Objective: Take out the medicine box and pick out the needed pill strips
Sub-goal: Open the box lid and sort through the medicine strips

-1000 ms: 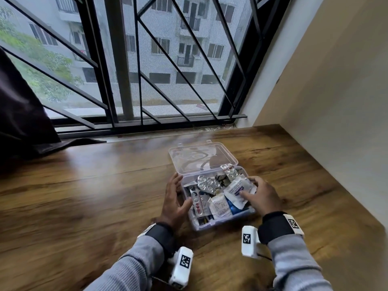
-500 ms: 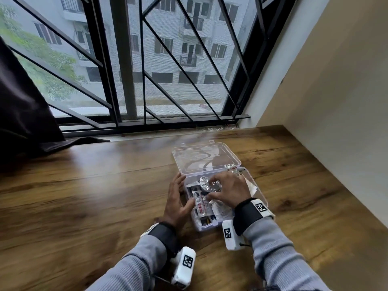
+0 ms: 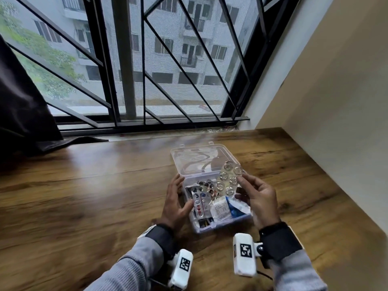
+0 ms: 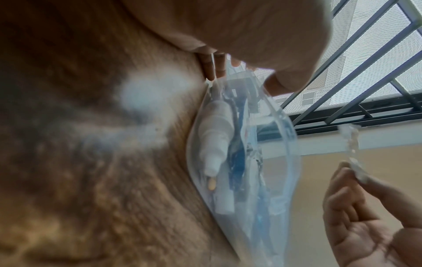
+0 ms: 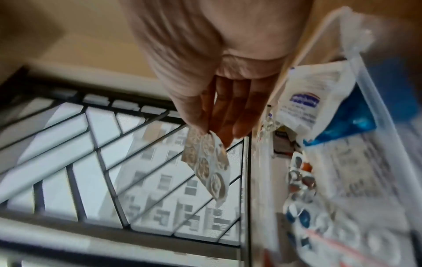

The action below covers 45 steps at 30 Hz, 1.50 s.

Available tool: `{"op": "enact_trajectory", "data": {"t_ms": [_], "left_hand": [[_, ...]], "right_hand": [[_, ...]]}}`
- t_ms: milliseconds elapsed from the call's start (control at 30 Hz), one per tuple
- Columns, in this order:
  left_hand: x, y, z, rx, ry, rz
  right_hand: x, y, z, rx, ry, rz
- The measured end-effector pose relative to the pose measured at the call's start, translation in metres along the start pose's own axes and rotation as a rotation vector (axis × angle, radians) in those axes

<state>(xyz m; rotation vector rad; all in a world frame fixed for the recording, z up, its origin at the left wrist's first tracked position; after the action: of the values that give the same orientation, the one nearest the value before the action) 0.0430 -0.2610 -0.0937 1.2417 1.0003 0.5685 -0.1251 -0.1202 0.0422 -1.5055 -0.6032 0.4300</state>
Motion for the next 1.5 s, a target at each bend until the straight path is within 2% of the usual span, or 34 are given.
{"op": "enact_trajectory", "data": {"t_ms": [100, 200, 300, 367, 400, 467, 567, 633, 800, 867, 1000, 1133, 1300, 1433, 1500], "left_hand": [[-0.001, 0.000, 0.001, -0.006, 0.000, 0.002], [0.000, 0.004, 0.000, 0.015, -0.002, 0.001], [-0.001, 0.003, 0.000, 0.009, -0.008, 0.002], [-0.001, 0.000, 0.000, 0.005, -0.009, 0.010], [-0.001, 0.000, 0.000, 0.005, -0.009, 0.013], [0.000, 0.002, 0.000, 0.014, -0.011, 0.018], [0.000, 0.008, -0.001, 0.041, -0.013, 0.015], [0.000, 0.009, -0.001, 0.042, -0.012, 0.013], [0.000, 0.008, -0.001, 0.038, -0.008, 0.010], [0.000, 0.009, -0.001, 0.037, -0.008, 0.005], [0.001, 0.009, 0.000, 0.019, -0.007, 0.005], [0.000, 0.008, -0.001, 0.015, -0.003, 0.015], [0.000, 0.006, 0.000, 0.015, -0.003, 0.015], [0.000, 0.010, 0.000, 0.015, -0.005, 0.013], [0.000, 0.010, 0.000, 0.017, -0.006, 0.011]], "right_hand": [[0.002, 0.002, 0.008, -0.132, -0.041, -0.132], [-0.001, -0.003, 0.019, -0.011, 0.025, -0.036], [-0.003, -0.019, 0.031, 0.471, 0.161, 0.338], [-0.004, -0.020, 0.030, 0.862, 0.146, 0.551], [-0.004, -0.017, 0.026, 1.022, 0.088, 0.597], [-0.005, -0.002, 0.019, 1.258, -0.075, 0.579], [0.000, 0.020, 0.016, 1.422, -0.225, 0.498], [0.005, 0.026, 0.014, 1.445, -0.244, 0.484], [0.015, 0.022, -0.012, 1.391, -0.294, 0.583], [0.016, 0.021, -0.024, 1.408, -0.358, 0.547], [0.011, 0.024, -0.034, 1.661, -0.463, 0.358], [0.002, 0.020, -0.034, 1.714, -0.542, 0.330], [-0.015, 0.001, -0.036, 1.530, -0.536, 0.382], [-0.025, -0.007, -0.024, 1.252, -0.552, 0.404], [-0.026, -0.005, -0.023, 1.312, -0.561, 0.433]]}}
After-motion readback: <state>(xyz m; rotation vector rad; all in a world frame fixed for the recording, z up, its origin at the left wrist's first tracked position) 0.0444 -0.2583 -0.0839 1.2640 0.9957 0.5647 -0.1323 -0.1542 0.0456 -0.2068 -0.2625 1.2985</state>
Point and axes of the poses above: each hand's wrist, its own x-axis away from the middle knuckle, its own z-axis out of the back of the hand, y = z × x, the point moved 4 cm from there along -x, towards the middle knuckle, and after that the axes turned 5 degrees about x, right-handed, at the moved point
